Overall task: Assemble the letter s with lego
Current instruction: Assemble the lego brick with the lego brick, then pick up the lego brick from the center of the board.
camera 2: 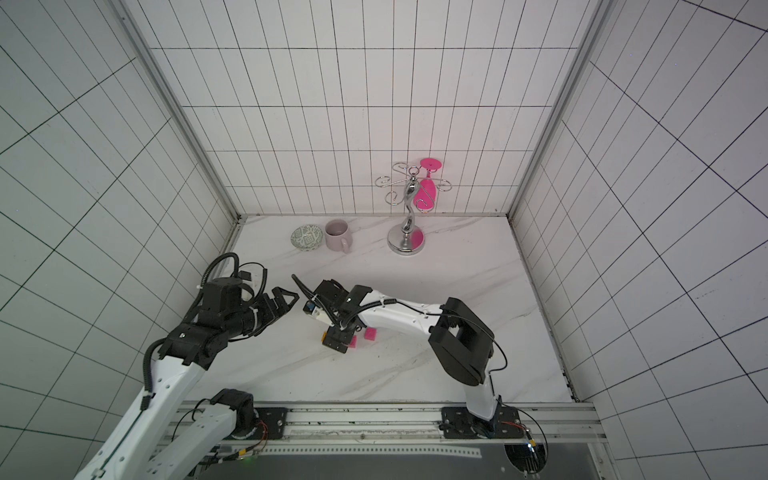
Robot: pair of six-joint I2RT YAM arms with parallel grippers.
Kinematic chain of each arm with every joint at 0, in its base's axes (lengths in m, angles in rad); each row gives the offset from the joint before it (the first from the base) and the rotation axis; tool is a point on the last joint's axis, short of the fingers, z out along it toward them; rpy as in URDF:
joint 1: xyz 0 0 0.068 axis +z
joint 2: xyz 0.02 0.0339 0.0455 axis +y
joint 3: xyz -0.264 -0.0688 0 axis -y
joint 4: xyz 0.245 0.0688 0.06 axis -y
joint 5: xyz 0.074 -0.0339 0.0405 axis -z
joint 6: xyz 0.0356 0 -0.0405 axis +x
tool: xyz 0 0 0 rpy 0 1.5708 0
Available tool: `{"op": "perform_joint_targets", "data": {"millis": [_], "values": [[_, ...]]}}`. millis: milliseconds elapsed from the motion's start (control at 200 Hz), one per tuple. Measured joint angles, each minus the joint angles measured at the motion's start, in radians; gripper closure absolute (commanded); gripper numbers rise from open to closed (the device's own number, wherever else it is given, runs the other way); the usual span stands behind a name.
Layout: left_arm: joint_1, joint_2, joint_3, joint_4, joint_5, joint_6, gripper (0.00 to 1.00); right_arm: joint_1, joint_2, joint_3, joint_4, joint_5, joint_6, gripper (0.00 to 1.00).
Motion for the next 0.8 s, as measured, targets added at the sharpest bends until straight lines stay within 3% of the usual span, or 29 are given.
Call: {"op": "perform_joint_targets", "data": {"millis": [190,310,530,800], "values": [[0.010,0.005,0.006,-0.002,0.005,0.000,0.02,-0.161,-0.215,-0.077,-0.010,-0.097,0.053,0.05],[0.013,0.020,0.006,0.008,0.017,-0.001,0.02,-0.249,-0.269,-0.174,-0.044,-0.101,0.056,0.07],[0.013,0.044,0.005,0.052,0.054,-0.001,0.02,-0.234,-0.183,-0.299,-0.082,-0.092,0.041,0.10],[0.013,0.048,-0.006,0.073,0.070,0.000,0.02,-0.214,-0.119,-0.303,-0.022,-0.087,0.032,0.13]]}}
